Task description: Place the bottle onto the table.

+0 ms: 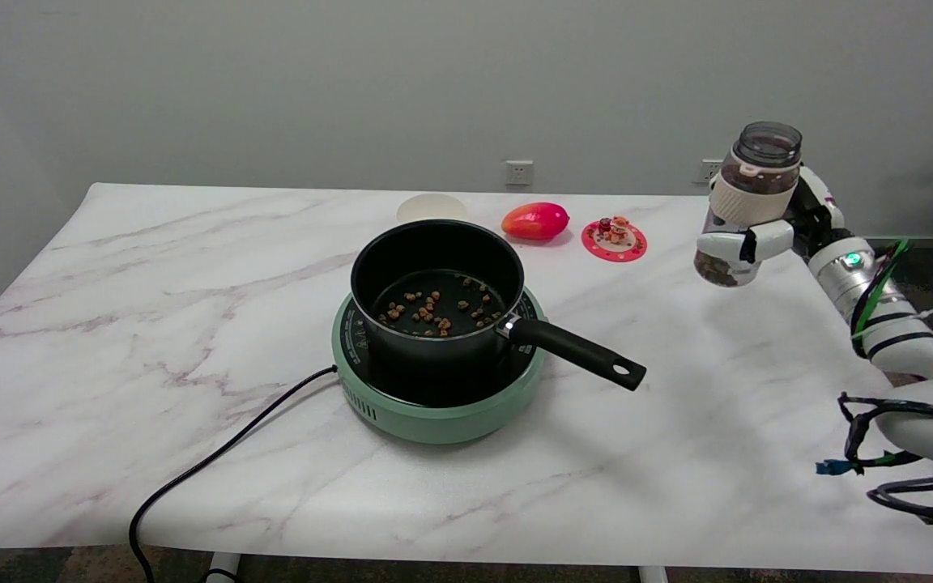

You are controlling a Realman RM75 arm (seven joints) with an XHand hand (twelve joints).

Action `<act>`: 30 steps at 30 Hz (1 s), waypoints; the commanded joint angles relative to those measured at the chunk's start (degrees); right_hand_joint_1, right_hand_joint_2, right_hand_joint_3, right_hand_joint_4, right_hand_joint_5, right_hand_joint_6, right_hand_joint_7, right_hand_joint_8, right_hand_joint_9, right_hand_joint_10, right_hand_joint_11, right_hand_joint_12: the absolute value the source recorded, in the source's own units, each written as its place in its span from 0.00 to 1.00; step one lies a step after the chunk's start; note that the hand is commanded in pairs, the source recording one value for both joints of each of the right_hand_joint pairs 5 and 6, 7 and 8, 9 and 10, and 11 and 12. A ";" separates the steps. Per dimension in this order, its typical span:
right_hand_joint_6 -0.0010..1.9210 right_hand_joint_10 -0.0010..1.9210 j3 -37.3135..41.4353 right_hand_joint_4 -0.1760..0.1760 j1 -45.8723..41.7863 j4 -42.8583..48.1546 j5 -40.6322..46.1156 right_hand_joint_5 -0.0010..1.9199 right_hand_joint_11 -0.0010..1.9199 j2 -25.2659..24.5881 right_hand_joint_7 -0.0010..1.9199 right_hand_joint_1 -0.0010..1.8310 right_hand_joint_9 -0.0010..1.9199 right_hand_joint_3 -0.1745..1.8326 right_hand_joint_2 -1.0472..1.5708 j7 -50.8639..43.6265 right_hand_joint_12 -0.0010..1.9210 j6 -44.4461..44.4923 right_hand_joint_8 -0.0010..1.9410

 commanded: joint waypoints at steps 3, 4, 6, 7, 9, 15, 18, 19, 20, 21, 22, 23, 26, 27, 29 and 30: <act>1.00 0.75 -10.01 0.50 15.69 -28.87 3.36 1.00 0.64 -11.29 1.00 0.84 0.75 0.44 0.76 -1.31 0.64 12.95 0.99; 1.00 0.75 -9.83 0.50 16.40 -29.42 3.36 1.00 0.64 -11.71 1.00 0.84 0.75 0.44 0.76 -2.33 0.64 12.83 0.99; 1.00 0.75 -9.49 0.50 17.15 -29.95 3.50 1.00 0.64 -12.05 1.00 0.84 0.75 0.45 0.76 -4.62 0.64 12.78 0.99; 1.00 0.75 -9.55 0.50 17.60 -30.08 3.80 1.00 0.64 -12.05 1.00 0.84 0.75 0.45 0.77 -5.51 0.64 12.68 0.99; 1.00 0.75 -9.88 0.50 18.06 -30.24 4.19 1.00 0.64 -12.05 1.00 0.84 0.75 0.45 0.77 -6.16 0.64 12.54 0.99; 1.00 0.75 -10.01 0.50 18.27 -30.17 4.48 1.00 0.64 -12.28 1.00 0.84 0.75 0.46 0.76 -8.29 0.64 12.93 0.99; 1.00 0.75 -9.85 0.50 18.07 -30.01 4.79 1.00 0.64 -12.44 1.00 0.84 0.75 0.46 0.76 -8.74 0.64 13.05 0.99; 1.00 0.75 -9.91 0.50 18.07 -30.12 4.79 1.00 0.64 -12.44 1.00 0.84 0.75 0.46 0.76 -8.91 0.64 13.13 0.99; 1.00 0.75 -10.01 0.50 18.10 -30.21 4.79 1.00 0.64 -12.44 1.00 0.84 0.75 0.45 0.76 -8.95 0.64 13.18 0.99; 1.00 0.75 -10.04 0.50 18.15 -30.21 4.79 1.00 0.64 -12.44 1.00 0.84 0.75 0.45 0.76 -8.99 0.64 13.18 0.99; 1.00 0.75 -10.09 0.50 18.11 -30.21 4.79 1.00 0.64 -12.44 1.00 0.84 0.75 0.45 0.76 -9.10 0.64 13.18 0.99; 1.00 0.75 -10.09 0.50 18.07 -30.21 4.79 1.00 0.64 -12.44 1.00 0.84 0.75 0.45 0.76 -9.19 0.64 13.18 0.99; 1.00 0.75 -10.09 0.50 17.95 -30.29 4.79 1.00 0.64 -12.48 1.00 0.84 0.75 0.45 0.76 -9.19 0.64 13.18 0.99; 1.00 0.75 -10.09 0.50 17.87 -30.40 4.79 1.00 0.64 -12.52 1.00 0.84 0.75 0.45 0.76 -9.19 0.64 13.18 0.99; 1.00 0.75 -10.09 0.50 17.79 -30.68 4.79 1.00 0.64 -12.64 1.00 0.84 0.75 0.44 0.77 -9.19 0.64 13.29 0.99; 1.00 0.75 -10.09 0.50 17.71 -30.76 4.79 1.00 0.64 -12.68 1.00 0.84 0.75 0.44 0.77 -9.19 0.64 13.34 0.99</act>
